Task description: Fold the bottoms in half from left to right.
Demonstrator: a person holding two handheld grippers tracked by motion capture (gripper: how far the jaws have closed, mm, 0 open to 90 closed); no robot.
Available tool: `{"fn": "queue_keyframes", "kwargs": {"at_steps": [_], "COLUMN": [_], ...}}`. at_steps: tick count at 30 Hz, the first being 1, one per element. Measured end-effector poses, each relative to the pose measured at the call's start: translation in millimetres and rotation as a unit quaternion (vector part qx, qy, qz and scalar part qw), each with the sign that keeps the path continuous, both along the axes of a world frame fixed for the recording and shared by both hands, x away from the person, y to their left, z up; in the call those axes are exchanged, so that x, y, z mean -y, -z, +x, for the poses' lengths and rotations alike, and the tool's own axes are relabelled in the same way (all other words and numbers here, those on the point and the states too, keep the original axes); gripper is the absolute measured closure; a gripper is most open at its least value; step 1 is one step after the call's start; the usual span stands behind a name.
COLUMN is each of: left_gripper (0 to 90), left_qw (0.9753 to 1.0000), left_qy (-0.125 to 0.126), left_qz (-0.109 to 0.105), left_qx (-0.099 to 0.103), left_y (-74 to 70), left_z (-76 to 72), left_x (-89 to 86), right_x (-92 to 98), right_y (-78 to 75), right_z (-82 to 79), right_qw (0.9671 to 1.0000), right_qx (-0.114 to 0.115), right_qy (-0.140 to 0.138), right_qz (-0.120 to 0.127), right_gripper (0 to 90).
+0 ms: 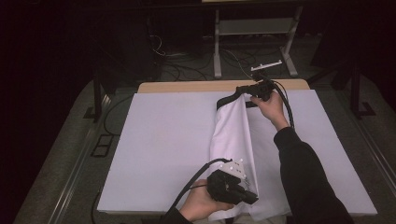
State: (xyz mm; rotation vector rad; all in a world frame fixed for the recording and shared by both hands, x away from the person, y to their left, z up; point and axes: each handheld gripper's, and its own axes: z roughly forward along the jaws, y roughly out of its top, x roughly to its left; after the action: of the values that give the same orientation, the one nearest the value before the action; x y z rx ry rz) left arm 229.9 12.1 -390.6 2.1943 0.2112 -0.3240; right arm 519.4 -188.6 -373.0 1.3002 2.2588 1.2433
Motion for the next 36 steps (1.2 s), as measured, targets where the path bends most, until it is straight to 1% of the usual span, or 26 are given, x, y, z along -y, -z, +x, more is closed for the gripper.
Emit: {"fn": "queue_keyframes", "kwargs": {"at_steps": [4,8,11,12,15,20,21,22,23,25,27,32,34,36], "left_gripper": [87.5,87.5,87.5,87.5,87.5,87.5,87.6,87.5,87.5,87.5,87.5,87.5,87.5,87.5], "left_qw": [1.0000,0.9999,0.9999,0.9999,0.9998,0.9997,0.9997,0.9997,0.9999,0.9999,0.9998,0.9998,0.9997,0.9997], "left_qy": [0.004,0.010,0.013,0.013,0.015,0.014,0.011,0.011,0.006,0.006,0.001,-0.001,-0.001,0.001], "left_qz": [-0.003,-0.003,-0.011,-0.011,-0.015,-0.018,-0.019,-0.019,-0.015,-0.015,-0.019,-0.017,-0.015,-0.015], "left_qx": [0.000,0.001,0.000,0.000,-0.004,-0.008,-0.007,-0.007,-0.001,0.000,-0.007,-0.013,-0.019,-0.021], "left_y": [-0.1,1.7,3.0,3.0,5.8,8.3,9.3,9.3,9.7,10.0,12.6,18.3,22.8,24.4], "left_z": [1.8,4.3,7.7,7.7,10.7,11.7,12.6,12.6,12.9,13.5,15.5,17.7,18.1,18.1], "left_x": [7.9,17.8,26.2,26.2,34.1,41.7,46.6,46.6,51.0,52.4,56.0,63.8,70.5,73.0], "right_x": [6.2,12.5,19.0,19.0,24.8,29.6,31.5,32.6,33.6,33.8,35.8,41.8,43.9,45.5], "right_y": [3.3,7.7,12.3,12.3,15.4,17.6,18.2,18.4,18.6,18.9,20.3,21.9,22.4,23.6], "right_z": [0.1,2.0,4.3,4.3,5.3,4.9,4.6,4.6,4.9,4.8,3.7,3.7,4.0,4.4], "right_qw": [1.0000,0.9999,0.9999,0.9999,0.9998,0.9998,0.9998,0.9998,0.9998,0.9998,0.9997,0.9996,0.9997,0.9996], "right_qx": [-0.001,-0.009,-0.014,-0.014,-0.017,-0.018,-0.019,-0.020,-0.020,-0.018,-0.018,-0.022,-0.023,-0.023], "right_qy": [-0.004,-0.008,-0.004,-0.004,-0.004,-0.005,-0.008,-0.008,-0.010,-0.010,-0.014,-0.011,-0.006,-0.007], "right_qz": [-0.001,0.000,0.000,0.000,-0.004,-0.003,-0.004,-0.002,-0.002,-0.005,-0.012,-0.010,-0.009,-0.016], "right_gripper": [85.3,85.3,85.3,85.3,85.3,85.3,85.2,85.3,85.3,85.2,85.2,85.0,84.7,84.8]}}
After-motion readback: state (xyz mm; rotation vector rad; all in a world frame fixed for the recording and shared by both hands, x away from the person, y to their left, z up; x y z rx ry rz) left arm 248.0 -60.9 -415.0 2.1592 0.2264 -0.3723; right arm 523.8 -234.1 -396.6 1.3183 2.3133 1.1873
